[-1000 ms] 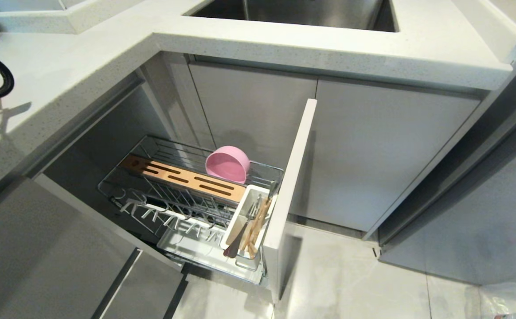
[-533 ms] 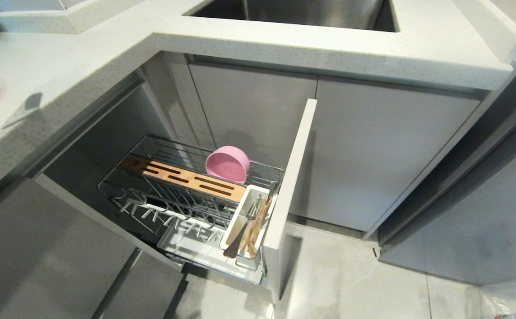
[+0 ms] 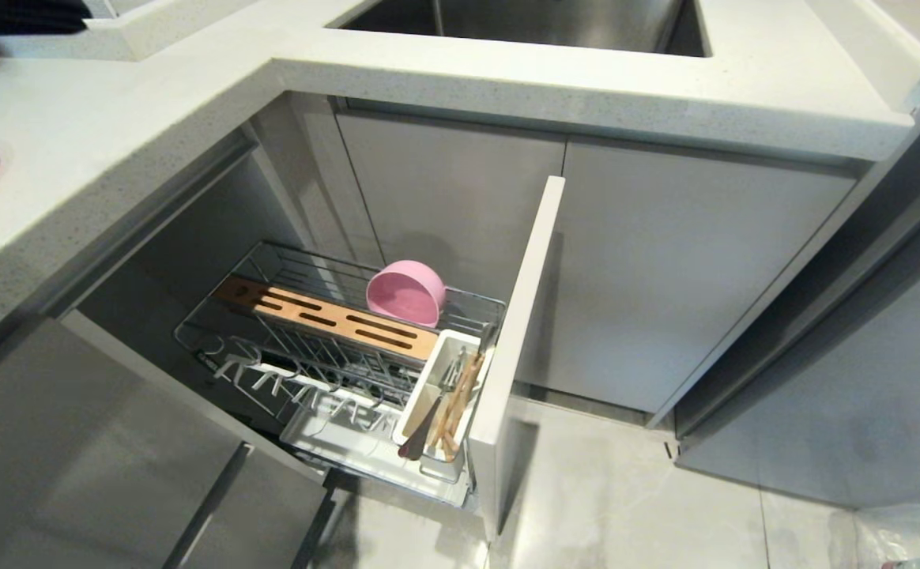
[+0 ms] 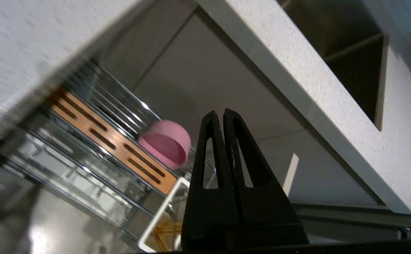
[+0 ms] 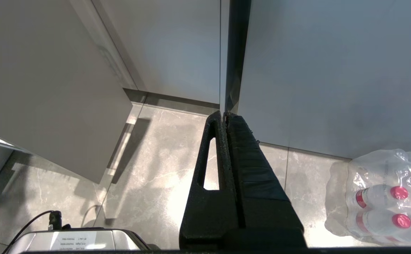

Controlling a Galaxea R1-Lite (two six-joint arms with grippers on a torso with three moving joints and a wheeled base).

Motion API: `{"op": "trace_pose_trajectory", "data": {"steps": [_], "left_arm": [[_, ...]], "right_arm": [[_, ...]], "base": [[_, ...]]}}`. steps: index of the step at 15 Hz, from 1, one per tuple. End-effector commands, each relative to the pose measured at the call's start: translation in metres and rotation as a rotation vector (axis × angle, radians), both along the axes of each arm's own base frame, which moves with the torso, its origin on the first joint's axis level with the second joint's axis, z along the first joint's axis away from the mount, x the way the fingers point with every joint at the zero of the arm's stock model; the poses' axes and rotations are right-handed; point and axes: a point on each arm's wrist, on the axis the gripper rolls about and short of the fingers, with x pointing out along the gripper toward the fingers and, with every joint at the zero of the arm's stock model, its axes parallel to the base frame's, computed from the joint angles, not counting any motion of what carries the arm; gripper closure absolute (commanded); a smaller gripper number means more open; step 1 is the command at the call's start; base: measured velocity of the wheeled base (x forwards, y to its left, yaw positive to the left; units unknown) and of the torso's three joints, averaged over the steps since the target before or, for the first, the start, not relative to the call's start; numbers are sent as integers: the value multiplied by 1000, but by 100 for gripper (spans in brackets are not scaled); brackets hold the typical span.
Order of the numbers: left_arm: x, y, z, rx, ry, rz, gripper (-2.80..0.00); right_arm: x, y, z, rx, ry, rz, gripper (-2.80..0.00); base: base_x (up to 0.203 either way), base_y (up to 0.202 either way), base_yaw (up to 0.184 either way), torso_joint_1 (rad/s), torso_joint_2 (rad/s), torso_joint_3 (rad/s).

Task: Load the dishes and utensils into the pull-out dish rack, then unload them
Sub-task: Take the bowl out of the cupboard

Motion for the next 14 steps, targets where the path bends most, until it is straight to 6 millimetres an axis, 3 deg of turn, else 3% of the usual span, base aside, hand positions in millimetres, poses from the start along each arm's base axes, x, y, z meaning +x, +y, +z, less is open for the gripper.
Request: {"op": "trace_pose_trajectory", "data": {"steps": [1, 5, 8, 14], "left_arm": [[24, -23, -12, -5, 67, -12, 0], [73, -59, -44, -7, 197, 12, 0], [111, -71, -67, 13, 249, 55, 0], [169, -80, -110, -6, 413, -62, 0]], "right_arm": [[0, 0, 0, -1, 1, 0, 0], [0, 0, 0, 0, 1, 0, 0], [0, 0, 0, 0, 1, 0, 0], [0, 0, 0, -1, 1, 0, 0]], "base": [[0, 0, 0, 0, 0, 0], [0, 0, 0, 0, 0, 0], [0, 0, 0, 0, 0, 0], [0, 0, 0, 0, 0, 0]]}}
